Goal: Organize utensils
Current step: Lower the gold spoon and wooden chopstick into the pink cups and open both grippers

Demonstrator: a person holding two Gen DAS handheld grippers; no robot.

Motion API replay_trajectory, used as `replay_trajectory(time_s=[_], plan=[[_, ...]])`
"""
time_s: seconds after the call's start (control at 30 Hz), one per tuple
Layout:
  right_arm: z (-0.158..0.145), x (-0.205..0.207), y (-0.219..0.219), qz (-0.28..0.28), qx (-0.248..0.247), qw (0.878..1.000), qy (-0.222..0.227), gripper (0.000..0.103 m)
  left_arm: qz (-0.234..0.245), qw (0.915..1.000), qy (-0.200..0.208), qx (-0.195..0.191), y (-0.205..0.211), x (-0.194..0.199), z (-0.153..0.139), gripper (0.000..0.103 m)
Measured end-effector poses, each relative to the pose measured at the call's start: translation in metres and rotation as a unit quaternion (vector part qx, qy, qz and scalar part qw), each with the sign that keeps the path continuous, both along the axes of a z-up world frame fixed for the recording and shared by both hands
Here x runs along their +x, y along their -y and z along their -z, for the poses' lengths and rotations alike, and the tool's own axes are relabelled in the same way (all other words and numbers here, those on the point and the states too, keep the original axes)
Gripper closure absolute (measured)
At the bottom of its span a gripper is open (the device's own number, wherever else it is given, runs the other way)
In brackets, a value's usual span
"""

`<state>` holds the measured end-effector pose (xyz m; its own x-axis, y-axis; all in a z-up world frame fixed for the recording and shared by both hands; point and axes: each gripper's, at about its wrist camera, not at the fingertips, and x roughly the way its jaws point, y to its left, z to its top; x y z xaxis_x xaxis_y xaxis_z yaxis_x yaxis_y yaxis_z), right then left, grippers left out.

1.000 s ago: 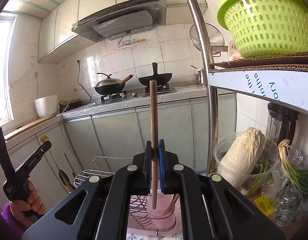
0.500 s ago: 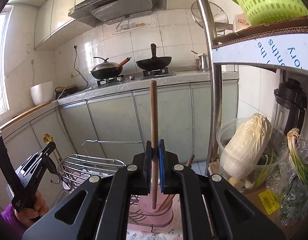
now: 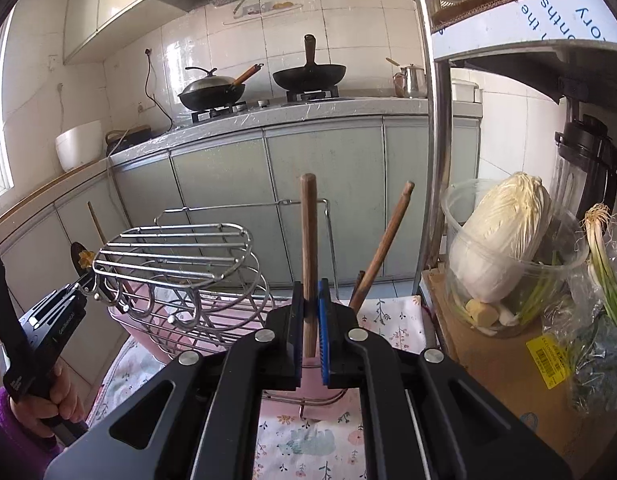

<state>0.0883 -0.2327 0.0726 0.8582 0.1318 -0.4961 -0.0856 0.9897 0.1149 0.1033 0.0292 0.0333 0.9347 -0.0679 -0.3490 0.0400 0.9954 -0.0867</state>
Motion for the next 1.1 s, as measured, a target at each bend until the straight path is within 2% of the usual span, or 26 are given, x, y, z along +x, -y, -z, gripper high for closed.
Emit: replay_trajectory(time_s=[0.1,0.23,0.43,0.6,0.83,1.1], plan=[[0.007,0.001,0.002,0.003,0.0,1.0,-0.007,0.096,0.003,0.9999,-0.011,0.0,-0.002,0.0,0.001,0.098],[0.01,0.003,0.002,0.003,0.002,1.0,-0.016,0.096,0.007,0.9997,-0.023,-0.004,-0.006,-0.005,0.002,0.074],[0.01,0.0,0.003,-0.001,0.004,1.0,-0.03,0.093,0.011,0.9997,-0.019,-0.01,-0.01,-0.02,-0.001,0.064],[0.006,-0.01,0.006,-0.005,0.005,1.0,-0.023,0.07,0.016,0.9995,-0.02,-0.021,-0.013,-0.032,-0.006,0.063],[0.007,-0.034,0.012,-0.002,0.007,1.0,-0.021,0.068,0.025,0.9982,-0.041,-0.035,-0.016,-0.049,-0.003,0.063],[0.033,-0.065,0.014,-0.014,0.022,0.998,-0.059,0.068,0.052,0.9901,-0.117,-0.056,-0.008,-0.063,0.027,0.063]])
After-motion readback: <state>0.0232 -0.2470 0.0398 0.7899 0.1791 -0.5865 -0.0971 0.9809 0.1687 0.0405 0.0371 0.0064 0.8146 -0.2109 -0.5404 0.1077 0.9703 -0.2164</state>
